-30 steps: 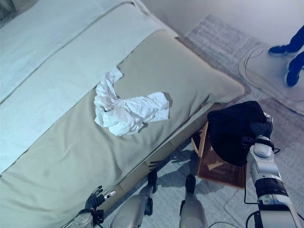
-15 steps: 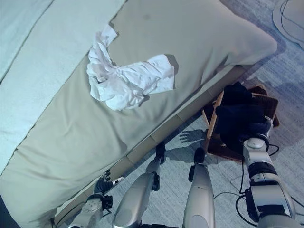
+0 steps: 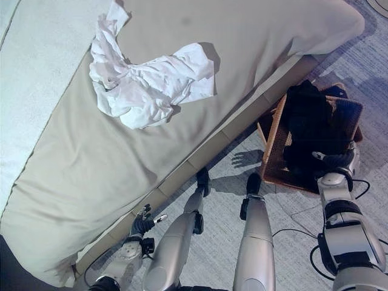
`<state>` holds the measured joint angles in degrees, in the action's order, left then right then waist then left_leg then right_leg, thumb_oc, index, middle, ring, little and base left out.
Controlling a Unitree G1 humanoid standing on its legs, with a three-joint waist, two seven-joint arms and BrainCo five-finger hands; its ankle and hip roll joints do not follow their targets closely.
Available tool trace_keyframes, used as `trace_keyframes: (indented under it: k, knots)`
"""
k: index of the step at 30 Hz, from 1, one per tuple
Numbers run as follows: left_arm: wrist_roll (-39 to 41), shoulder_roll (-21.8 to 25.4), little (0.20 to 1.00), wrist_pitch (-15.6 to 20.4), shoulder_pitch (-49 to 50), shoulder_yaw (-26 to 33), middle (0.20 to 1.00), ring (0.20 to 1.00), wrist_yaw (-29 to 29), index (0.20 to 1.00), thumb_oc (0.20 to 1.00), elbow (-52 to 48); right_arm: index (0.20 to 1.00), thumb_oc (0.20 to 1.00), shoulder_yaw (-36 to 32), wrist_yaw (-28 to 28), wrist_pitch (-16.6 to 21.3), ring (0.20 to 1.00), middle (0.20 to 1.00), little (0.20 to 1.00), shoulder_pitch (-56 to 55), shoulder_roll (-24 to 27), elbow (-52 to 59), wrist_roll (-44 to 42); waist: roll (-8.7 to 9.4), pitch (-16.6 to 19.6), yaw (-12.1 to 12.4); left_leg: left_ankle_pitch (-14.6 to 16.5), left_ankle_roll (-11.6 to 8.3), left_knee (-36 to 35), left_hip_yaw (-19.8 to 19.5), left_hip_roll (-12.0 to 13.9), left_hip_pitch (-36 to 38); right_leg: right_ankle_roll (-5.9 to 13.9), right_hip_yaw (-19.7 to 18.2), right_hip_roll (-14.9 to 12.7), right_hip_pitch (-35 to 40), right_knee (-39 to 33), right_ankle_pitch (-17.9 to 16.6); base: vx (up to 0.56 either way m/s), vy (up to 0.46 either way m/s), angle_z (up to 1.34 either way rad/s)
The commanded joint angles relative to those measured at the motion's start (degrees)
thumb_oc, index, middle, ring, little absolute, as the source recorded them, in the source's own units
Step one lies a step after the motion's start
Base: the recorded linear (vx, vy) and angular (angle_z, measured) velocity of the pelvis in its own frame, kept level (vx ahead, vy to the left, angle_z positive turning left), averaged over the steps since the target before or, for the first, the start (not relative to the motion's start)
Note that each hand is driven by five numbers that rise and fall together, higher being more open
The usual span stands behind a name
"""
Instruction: Pick up clothes into the bucket
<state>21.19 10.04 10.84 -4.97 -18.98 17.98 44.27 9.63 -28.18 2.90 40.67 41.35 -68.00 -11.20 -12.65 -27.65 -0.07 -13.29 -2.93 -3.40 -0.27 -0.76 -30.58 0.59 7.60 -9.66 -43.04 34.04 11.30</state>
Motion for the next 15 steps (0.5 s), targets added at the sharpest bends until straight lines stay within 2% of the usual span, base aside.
trace_keyframes:
  k: [1,4,6,7,8,11,15]
  knots:
    - [1.63,0.64,1.0,1.89,-2.37,0.38,1.0,1.0,2.39,1.0,1.0,0.05,1.0,1.0,1.35,-2.04,-0.31,1.0,1.0,1.0,1.94,4.77,-2.5,2.6,-0.31,-2.15,-0.83,6.85,-0.24,2.41,0.9,-0.95,5.99,4.6,-2.73,0.69,5.5,-15.35,-9.96,0.0,0.0,0.0]
    - [1.01,2.12,1.0,2.47,-2.55,2.34,1.0,1.0,3.99,1.0,1.0,-1.6,1.0,1.0,1.2,-3.8,-0.38,1.0,1.0,1.0,-1.19,3.47,0.23,5.47,0.81,-2.15,-1.05,7.86,0.06,4.12,1.09,-1.05,6.01,4.85,-2.9,0.81,6.3,-15.89,-10.42,0.0,0.0,0.0]
    - [0.55,3.51,1.0,3.09,-2.27,4.87,1.0,1.0,5.31,1.0,1.0,-3.47,1.0,1.0,0.94,-5.16,-0.15,1.0,1.0,1.0,-4.93,2.26,6.6,8.34,1.9,-2.15,-1.36,8.81,0.3,5.75,1.29,-1.07,5.87,5.03,-3.19,0.82,6.87,-16.2,-10.72,0.0,0.017,0.0]
    - [-0.31,6.04,1.0,3.82,-1.94,8.58,1.0,1.0,6.76,1.0,1.0,-5.79,1.0,1.0,-1.63,-6.51,0.23,1.0,1.0,1.0,-10.56,1.18,14.01,10.73,3.35,-2.15,-1.76,10.19,0.53,8.3,1.57,-1.26,5.53,5.22,-3.66,0.81,7.88,-16.49,-10.99,0.0,0.0,0.0]
    - [-0.31,6.09,1.0,3.81,-1.89,8.54,1.0,1.0,6.76,1.0,1.0,-5.82,1.0,1.0,-1.75,-6.53,0.16,1.0,1.0,1.0,-10.73,1.12,14.16,10.78,3.39,-2.15,-1.7,10.22,0.54,8.36,1.59,-1.26,5.56,5.22,-3.67,0.81,7.93,-16.5,-10.98,-0.02,0.022,-0.05]
    - [-2.25,11.2,1.0,4.52,-1.97,15.46,1.0,1.0,10.02,1.0,1.0,-9.99,1.0,1.0,-6.2,-7.79,0.92,1.0,1.0,1.0,-18.35,-1.51,25.1,13.85,5.97,-2.15,-2.32,12.62,0.87,12.09,1.94,-1.65,5.35,5.65,-4.2,0.86,10.18,-17.78,-11.85,-0.02,0.032,-0.09]
    - [-7.8,16.44,1.0,4.06,-2.39,21.43,1.0,1.0,14.18,1.0,1.0,-15.17,1.0,1.0,-8.41,-7.57,1.86,1.0,1.0,1.0,-24.0,-5.23,32.02,16.62,8.87,-2.15,-2.49,14.76,1.23,14.34,3.05,-1.42,6.66,6.39,-4.75,1.46,13.22,-20.58,-13.49,-0.02,0.068,-0.15]
